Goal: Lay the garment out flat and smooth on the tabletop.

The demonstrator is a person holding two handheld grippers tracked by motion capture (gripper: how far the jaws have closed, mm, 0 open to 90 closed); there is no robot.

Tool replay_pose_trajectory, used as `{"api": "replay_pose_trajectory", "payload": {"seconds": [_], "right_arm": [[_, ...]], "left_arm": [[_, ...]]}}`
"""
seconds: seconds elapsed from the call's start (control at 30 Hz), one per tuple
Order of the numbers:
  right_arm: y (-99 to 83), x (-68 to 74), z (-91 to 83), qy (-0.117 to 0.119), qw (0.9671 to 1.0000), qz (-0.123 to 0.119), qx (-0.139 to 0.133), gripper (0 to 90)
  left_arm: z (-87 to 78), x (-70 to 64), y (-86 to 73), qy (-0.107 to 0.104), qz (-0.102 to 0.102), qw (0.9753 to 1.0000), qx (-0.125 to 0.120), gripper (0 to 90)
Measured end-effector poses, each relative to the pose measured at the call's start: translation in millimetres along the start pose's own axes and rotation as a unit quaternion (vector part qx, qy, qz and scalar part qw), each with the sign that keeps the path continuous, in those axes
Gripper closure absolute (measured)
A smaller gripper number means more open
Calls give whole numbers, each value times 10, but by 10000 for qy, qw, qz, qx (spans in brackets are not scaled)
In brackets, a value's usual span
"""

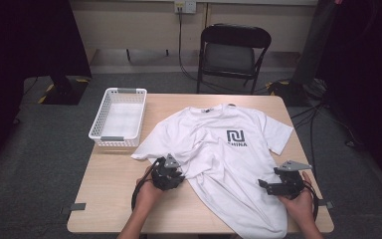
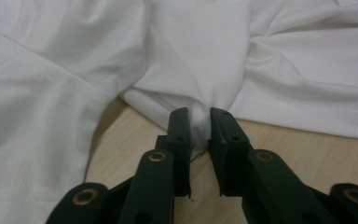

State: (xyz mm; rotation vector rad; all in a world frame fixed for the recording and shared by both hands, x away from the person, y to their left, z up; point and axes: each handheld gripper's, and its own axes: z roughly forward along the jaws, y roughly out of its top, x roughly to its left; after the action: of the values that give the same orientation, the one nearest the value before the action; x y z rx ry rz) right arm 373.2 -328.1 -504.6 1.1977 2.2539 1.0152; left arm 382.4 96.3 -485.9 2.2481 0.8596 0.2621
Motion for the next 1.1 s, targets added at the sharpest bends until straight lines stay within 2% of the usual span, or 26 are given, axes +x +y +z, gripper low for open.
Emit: {"api": "replay_pose_trajectory", "payload": {"seconds": [0.07,0.17,0.27,0.4,0.47,0.53,0.6,0.73,0.77,0.9,0.93,0.97,1.0,1.07,1.1], "right_arm": [[0,0,-1,0,10000,2,2,149],[-2,0,-2,-4,10000,4,-4,150],[-2,0,-2,-4,10000,5,-3,150],[-2,0,-2,-4,10000,4,-3,150],[-2,0,-2,-4,10000,5,-3,150],[-2,0,-2,-4,10000,4,-3,150],[-2,0,-2,-4,10000,5,-3,150],[-2,0,-2,-4,10000,6,-1,150],[-2,0,-2,-3,10000,5,-2,149],[-2,0,-2,-4,10000,6,-1,149],[-2,0,-2,-4,10000,5,-1,150],[-2,0,-2,-4,10000,5,-1,150],[-2,0,-2,-3,10000,7,-1,150],[-2,-1,-1,-2,10000,3,-4,149],[-2,-1,-2,-2,10000,5,-3,150]], "left_arm": [[-36,-11,22,-163,-160,9997,-23,834],[-176,-50,87,-397,-282,9987,-147,859],[-368,-135,150,-550,-261,9977,-281,861],[-642,-194,229,-826,-346,9941,-606,856],[-742,-173,300,-843,-416,9927,-751,853],[-774,-157,343,-806,-410,9928,-780,852],[-797,-116,489,-761,-457,9923,-862,853],[-675,-82,604,-747,-434,9932,-781,852],[-521,-50,667,-760,-449,9938,-674,852],[-171,-26,734,-685,-422,9957,-463,832],[-171,-26,734,-685,-422,9957,-463,817],[-37,-17,721,-626,-354,9964,-454,782],[14,-14,699,-557,-292,9965,-545,707],[73,-9,637,-386,-33,9978,-540,474],[69,-7,597,-329,48,9982,-498,433]]}}
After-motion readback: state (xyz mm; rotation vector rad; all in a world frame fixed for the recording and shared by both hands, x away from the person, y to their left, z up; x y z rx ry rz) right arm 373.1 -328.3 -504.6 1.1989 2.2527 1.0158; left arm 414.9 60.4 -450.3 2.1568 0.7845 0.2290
